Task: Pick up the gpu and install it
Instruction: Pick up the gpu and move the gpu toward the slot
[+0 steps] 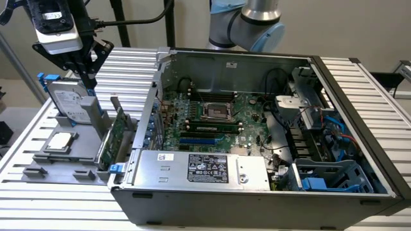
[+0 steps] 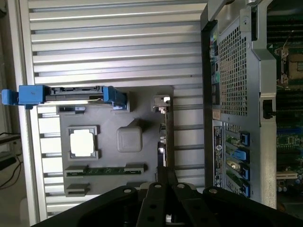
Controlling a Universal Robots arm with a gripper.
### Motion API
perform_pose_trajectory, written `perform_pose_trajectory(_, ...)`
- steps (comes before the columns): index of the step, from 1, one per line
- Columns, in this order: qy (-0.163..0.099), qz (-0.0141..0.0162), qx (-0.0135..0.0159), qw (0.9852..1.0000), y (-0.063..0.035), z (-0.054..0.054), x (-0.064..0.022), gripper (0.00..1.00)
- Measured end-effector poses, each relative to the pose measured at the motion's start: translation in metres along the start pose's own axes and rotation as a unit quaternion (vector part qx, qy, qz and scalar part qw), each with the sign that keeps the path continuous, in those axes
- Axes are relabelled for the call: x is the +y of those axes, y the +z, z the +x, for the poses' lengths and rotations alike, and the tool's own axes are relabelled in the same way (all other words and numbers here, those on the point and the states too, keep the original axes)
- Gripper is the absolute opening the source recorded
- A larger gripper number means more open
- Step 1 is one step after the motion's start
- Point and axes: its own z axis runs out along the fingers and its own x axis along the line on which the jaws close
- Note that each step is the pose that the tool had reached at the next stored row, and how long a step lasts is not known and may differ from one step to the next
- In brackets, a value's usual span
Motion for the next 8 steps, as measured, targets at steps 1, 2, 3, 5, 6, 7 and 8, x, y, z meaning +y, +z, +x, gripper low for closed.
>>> perform_pose_trajectory(1, 0.0, 0.0, 0.0, 1.0, 0.0, 0.0, 0.0, 0.11)
perform_pose_trajectory(2, 0.0, 0.0, 0.0, 1.0, 0.0, 0.0, 0.0, 0.11)
perform_pose_trajectory(3, 0.0, 0.0, 0.0, 1.0, 0.0, 0.0, 0.0, 0.11)
perform_pose_trajectory(5, 0.0, 0.0, 0.0, 1.0, 0.0, 0.0, 0.0, 0.12)
perform_pose_trajectory(6, 0.0, 0.0, 0.0, 1.0, 0.0, 0.0, 0.0, 0.18)
perform_pose_trajectory(7, 0.0, 0.0, 0.0, 1.0, 0.0, 0.0, 0.0, 0.24)
perform_pose_trajectory(8, 0.0, 0.0, 0.0001, 1.0, 0.0, 0.0, 0.0, 0.24)
